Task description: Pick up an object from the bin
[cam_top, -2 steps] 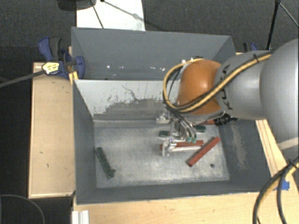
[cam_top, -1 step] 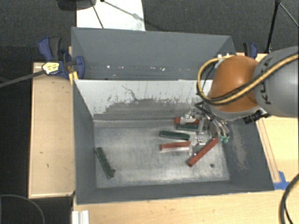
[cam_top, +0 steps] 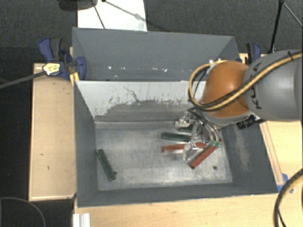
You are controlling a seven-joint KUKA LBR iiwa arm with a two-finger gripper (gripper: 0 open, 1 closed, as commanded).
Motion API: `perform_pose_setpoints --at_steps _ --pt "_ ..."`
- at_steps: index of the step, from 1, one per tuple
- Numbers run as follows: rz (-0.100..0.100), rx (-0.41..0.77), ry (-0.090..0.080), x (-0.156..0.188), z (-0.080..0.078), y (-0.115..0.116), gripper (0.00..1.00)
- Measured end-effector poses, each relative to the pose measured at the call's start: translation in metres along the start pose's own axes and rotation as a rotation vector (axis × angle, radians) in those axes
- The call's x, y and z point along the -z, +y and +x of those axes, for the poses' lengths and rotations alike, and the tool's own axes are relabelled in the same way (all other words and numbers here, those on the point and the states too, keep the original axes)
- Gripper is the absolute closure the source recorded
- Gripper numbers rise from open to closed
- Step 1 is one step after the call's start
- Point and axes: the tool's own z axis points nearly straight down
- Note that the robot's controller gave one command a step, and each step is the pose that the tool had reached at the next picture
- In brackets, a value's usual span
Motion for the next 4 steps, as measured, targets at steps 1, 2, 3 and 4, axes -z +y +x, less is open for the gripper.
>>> perform_pose_setpoints --at_steps 1,2,3,4 --pt "0.000 -0.039 -0.003 -0.0291 0.0135 -0.0056 0.00" --pt "0.000 -0.065 -0.016 -0.0247 0.0118 0.0004 1.00" --pt "0.000 -0.066 -0.016 -0.0247 0.0118 0.0004 1.00" --pt "0.001 -0.066 -0.010 -0.0212 0.0134 0.0004 1.00"
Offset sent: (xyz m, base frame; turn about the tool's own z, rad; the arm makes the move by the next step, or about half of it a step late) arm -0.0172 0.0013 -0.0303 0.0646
